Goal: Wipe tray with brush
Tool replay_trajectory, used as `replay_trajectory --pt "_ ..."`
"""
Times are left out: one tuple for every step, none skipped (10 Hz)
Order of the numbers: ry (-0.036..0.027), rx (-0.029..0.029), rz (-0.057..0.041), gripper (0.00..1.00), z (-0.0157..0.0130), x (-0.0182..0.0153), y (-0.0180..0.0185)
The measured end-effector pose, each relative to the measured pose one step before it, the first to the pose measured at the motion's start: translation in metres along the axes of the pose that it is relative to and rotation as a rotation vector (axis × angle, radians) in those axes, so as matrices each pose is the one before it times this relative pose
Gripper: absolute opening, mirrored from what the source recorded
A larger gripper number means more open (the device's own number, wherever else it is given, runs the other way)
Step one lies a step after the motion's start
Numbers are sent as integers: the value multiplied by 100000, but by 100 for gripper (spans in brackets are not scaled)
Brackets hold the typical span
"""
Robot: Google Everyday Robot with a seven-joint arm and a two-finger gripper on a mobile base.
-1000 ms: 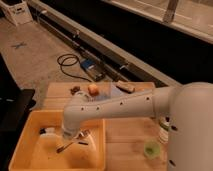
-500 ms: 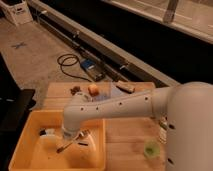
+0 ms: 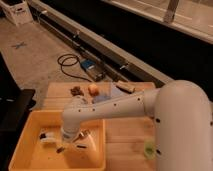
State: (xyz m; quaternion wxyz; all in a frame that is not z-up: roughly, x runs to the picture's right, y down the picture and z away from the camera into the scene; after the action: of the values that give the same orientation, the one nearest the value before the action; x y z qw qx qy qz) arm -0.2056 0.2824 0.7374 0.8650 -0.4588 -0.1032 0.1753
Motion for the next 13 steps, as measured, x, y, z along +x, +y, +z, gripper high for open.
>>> replay_trajectory --pt "605 -1035 338 0 467 61 -150" --pt "474 -820 245 0 304 35 20" --pt "795 -861 509 0 226 169 55" --pt "1141 -136 1047 0 -1 604 -153" --pt "513 439 1254 0 -207 345 -141" --pt "513 1141 2158 0 -515 757 -615" --pt "176 976 1825 0 -418 446 -704" --pt "171 1019 1111 0 -381 123 -651" --pt "1 817 762 0 -294 -146 -787" --pt "-267 802 18 0 -276 -543 -1161" --pt "-284 257 -637 0 -26 -623 -525" --pt "-396 101 -759 0 98 -626 -99" --pt "-848 -259 -1734 0 387 -1104 376"
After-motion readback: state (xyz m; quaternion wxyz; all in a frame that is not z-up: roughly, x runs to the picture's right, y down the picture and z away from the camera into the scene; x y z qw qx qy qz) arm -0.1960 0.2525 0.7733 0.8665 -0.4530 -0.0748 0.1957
